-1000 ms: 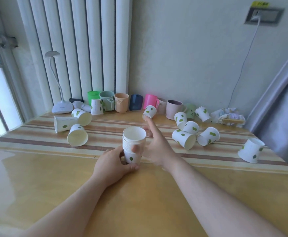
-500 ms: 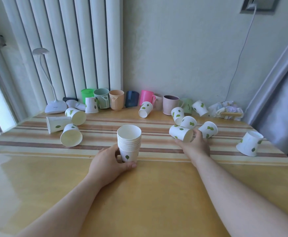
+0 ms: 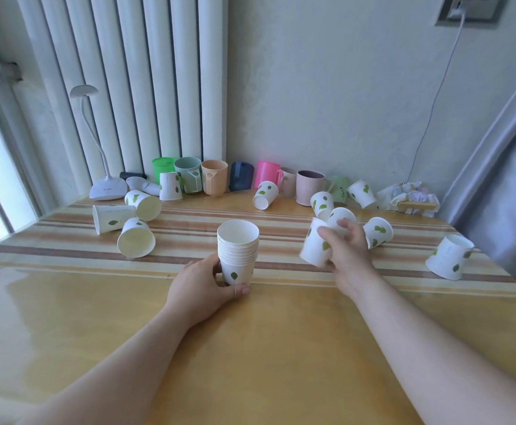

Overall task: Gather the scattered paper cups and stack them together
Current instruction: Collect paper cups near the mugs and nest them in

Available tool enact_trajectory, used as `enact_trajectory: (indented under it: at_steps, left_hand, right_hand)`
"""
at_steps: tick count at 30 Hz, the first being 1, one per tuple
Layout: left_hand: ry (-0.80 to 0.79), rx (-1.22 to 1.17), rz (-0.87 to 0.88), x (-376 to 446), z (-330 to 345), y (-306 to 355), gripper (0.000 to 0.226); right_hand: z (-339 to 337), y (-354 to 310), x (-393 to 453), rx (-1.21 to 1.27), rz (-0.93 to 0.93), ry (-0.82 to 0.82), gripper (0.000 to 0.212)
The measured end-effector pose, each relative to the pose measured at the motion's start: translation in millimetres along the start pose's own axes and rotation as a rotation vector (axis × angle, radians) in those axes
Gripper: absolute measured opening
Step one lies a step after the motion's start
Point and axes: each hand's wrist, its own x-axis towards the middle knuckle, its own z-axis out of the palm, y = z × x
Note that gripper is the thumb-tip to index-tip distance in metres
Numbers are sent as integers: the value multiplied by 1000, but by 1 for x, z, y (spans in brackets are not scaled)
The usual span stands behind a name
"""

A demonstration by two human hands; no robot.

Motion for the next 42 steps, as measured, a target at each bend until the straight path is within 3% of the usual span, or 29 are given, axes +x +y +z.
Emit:
enact_trajectory:
  at_steps: [5, 9, 12, 17, 21, 23, 26, 31, 37, 42]
  left_hand:
    - [7, 22, 5, -3, -1, 1, 59]
    - [17, 21, 6, -4, -2, 3, 57]
    - [26, 16, 13, -4, -1, 3, 57]
    - [19, -6, 20, -4, -1, 3, 60]
    - [12, -13, 16, -3, -1, 0, 58]
    - [8, -12, 12, -3, 0, 0, 58]
    - [-30, -17, 18, 0, 1, 0, 58]
    - [-54, -8, 26, 4, 1, -3, 62]
    - [-61, 12, 21, 6, 8, -4, 63]
    - [-55, -5, 14, 6, 4, -4, 64]
  right_hand:
    - [53, -43, -27, 230, -76, -189, 94]
    - [95, -64, -46, 214, -156, -292, 94]
    - [110, -59, -56, 84, -225, -328, 100]
    - [111, -31, -62, -334, -391, -361, 108]
    - [83, -16, -55, -377, -357, -414, 107]
    - [59, -8, -40, -364, -312, -309, 89]
    - [13, 0, 0, -432, -204, -3, 61]
    - [-59, 13, 69, -616, -54, 383, 55]
    - [-87, 11, 110, -598, 201, 501, 74]
    - [-76, 7, 129, -556, 294, 445, 82]
